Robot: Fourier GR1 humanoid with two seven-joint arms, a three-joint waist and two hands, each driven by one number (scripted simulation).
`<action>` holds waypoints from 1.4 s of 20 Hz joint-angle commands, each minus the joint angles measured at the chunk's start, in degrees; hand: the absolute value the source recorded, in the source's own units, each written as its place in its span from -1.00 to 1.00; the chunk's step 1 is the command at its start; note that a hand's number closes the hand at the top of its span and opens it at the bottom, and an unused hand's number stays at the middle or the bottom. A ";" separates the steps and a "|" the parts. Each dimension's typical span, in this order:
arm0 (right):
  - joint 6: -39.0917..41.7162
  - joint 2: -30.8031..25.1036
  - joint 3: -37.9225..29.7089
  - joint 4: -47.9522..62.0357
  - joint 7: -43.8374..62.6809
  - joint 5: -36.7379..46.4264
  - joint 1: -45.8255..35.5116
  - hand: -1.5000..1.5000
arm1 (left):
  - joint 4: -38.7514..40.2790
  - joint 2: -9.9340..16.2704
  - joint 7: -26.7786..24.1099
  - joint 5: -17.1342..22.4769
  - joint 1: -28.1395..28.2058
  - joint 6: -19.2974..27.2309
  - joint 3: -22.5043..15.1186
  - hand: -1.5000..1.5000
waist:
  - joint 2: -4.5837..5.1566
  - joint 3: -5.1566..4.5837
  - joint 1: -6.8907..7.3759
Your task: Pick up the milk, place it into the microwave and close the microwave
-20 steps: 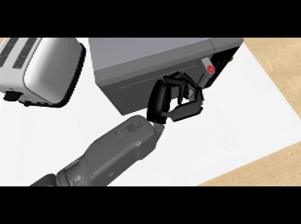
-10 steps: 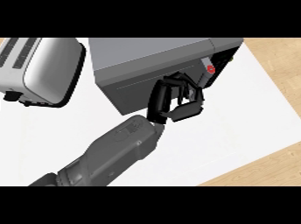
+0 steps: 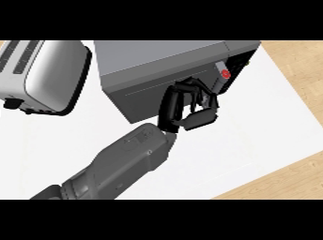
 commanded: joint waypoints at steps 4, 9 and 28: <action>0.79 -1.34 -1.04 0.81 0.49 -2.11 -1.06 -1.00 | 5.98 0.02 1.29 1.90 -4.16 -1.19 1.99 1.00 | 1.16 -0.04 -0.26; 2.11 -2.40 -1.15 0.75 1.11 -2.89 -0.59 -1.00 | 6.19 0.02 1.02 2.69 -4.90 -0.61 1.74 1.00 | 0.83 0.05 -1.17; 4.17 -4.82 -2.69 -1.21 2.03 -9.57 -1.29 -1.00 | 13.68 0.01 5.16 4.97 -2.76 6.81 -3.13 1.00 | -0.28 0.02 2.58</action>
